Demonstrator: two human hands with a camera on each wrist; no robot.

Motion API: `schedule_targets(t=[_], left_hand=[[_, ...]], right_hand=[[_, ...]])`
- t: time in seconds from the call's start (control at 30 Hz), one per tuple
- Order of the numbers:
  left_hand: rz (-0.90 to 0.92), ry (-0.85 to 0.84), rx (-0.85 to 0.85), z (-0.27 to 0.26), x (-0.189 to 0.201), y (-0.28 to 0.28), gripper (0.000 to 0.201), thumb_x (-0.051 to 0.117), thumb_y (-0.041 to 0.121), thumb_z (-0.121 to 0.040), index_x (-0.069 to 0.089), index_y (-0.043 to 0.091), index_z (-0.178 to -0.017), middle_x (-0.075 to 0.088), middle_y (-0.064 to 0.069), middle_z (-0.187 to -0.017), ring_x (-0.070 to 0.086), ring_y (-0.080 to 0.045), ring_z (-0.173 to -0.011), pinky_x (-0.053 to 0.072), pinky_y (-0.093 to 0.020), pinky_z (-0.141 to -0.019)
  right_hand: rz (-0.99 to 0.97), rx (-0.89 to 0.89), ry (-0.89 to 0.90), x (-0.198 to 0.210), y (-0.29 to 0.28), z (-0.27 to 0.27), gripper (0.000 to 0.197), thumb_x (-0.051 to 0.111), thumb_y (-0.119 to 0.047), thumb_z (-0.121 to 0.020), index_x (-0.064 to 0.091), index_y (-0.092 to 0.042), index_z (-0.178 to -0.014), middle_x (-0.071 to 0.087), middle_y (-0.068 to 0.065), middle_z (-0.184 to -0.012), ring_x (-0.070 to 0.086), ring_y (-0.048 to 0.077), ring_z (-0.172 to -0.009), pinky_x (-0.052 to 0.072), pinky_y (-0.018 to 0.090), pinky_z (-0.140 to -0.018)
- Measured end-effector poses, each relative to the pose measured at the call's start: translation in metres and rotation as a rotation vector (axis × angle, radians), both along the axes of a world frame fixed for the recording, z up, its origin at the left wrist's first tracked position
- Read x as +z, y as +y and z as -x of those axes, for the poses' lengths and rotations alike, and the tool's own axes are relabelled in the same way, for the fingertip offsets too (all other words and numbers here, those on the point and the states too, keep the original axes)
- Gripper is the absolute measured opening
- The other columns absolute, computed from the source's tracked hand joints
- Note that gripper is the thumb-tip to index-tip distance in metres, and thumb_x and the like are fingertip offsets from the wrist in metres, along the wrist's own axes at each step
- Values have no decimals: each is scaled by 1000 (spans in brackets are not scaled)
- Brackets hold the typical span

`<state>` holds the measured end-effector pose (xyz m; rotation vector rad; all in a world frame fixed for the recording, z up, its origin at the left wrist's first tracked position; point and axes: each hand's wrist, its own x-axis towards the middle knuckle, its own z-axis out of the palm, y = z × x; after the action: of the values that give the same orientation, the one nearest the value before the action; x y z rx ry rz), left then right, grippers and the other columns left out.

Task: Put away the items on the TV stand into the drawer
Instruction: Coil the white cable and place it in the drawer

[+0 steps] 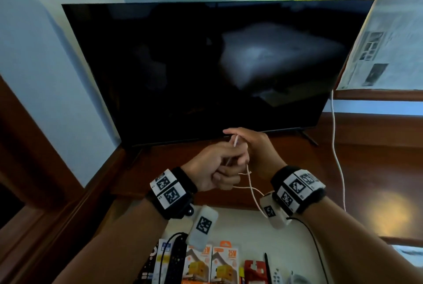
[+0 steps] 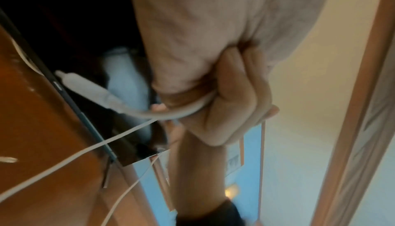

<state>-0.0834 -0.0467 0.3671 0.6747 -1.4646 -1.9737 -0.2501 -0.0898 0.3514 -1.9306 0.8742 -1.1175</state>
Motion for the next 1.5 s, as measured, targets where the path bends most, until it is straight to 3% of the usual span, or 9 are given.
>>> schedule_targets(t=[0.17, 0.27, 0.43, 0.53, 0.67, 0.8, 1.03, 1.33, 1.5], left_hand=[[-43, 161, 133, -5, 18, -27, 35, 35, 24, -112, 59, 0, -103, 35, 2, -54, 37, -8, -40, 40, -23, -41], [-21, 152, 221, -3, 19, -31, 37, 32, 15, -112, 58, -9, -124, 53, -7, -68, 59, -16, -56, 63, -41, -71], [98, 77, 375, -4, 13, -44, 41, 32, 15, -112, 51, -10, -138, 68, -26, -125, 63, -37, -126, 44, -61, -110], [375, -367, 406, -2, 5, -45, 36, 36, 21, -112, 62, 2, -129, 73, -13, -121, 68, -24, -120, 47, -53, -108], [523, -558, 292, -6, -1, -44, 34, 40, 19, -112, 64, -6, -114, 69, -17, -98, 71, -21, -82, 61, -44, -78], [529, -505, 230, -11, -6, -35, 43, 36, 20, -113, 58, -8, -89, 50, -6, -51, 38, -14, -34, 30, -27, -38], [-104, -52, -36, -10, -24, -18, 74, 23, 60, -105, 63, 1, -88, 21, 5, -40, 11, -11, -35, 10, -25, -41], [-74, 345, 23, -6, -10, -12, 38, 27, 25, -113, 56, 1, -105, 37, 1, -54, 34, -7, -40, 30, -22, -41], [94, 222, 322, -6, -7, -26, 40, 28, 18, -113, 55, -11, -122, 69, -31, -101, 73, -40, -98, 59, -50, -94]], right_hand=[[-52, -74, 79, -25, 16, -27, 35, 52, -2, -87, 61, -34, -96, 69, 6, -91, 68, 37, -83, 56, 59, -70], [-81, -80, 169, -25, 22, -33, 22, 45, 3, -86, 60, -13, -89, 64, 14, -84, 61, 36, -72, 50, 54, -63], [-16, -72, 375, -17, 33, -29, 18, 46, -9, -100, 62, -14, -94, 68, 7, -79, 61, 28, -61, 50, 46, -57], [108, -100, 496, -10, 32, -19, 23, 46, -20, -98, 68, -27, -98, 69, -4, -87, 56, 11, -59, 46, 36, -55], [162, -111, 551, 8, 31, -7, 19, 56, -22, -97, 68, -31, -84, 62, -13, -71, 54, 9, -54, 40, 26, -51], [264, -141, 361, 20, 28, 7, 20, 72, -31, -91, 67, -31, -71, 64, -14, -63, 59, 12, -54, 48, 33, -51], [127, -9, 38, 15, 22, 6, 9, 77, -10, -87, 73, -8, -79, 70, 7, -63, 69, 23, -60, 55, 26, -67], [-241, -41, -212, -38, 18, -14, 30, 46, -1, -105, 71, -12, -92, 59, 5, -65, 43, 22, -52, 34, 29, -46], [-157, -42, 136, -34, 47, -24, 28, 48, -9, -105, 63, -8, -82, 57, -11, -55, 47, 3, -45, 35, 20, -49]])
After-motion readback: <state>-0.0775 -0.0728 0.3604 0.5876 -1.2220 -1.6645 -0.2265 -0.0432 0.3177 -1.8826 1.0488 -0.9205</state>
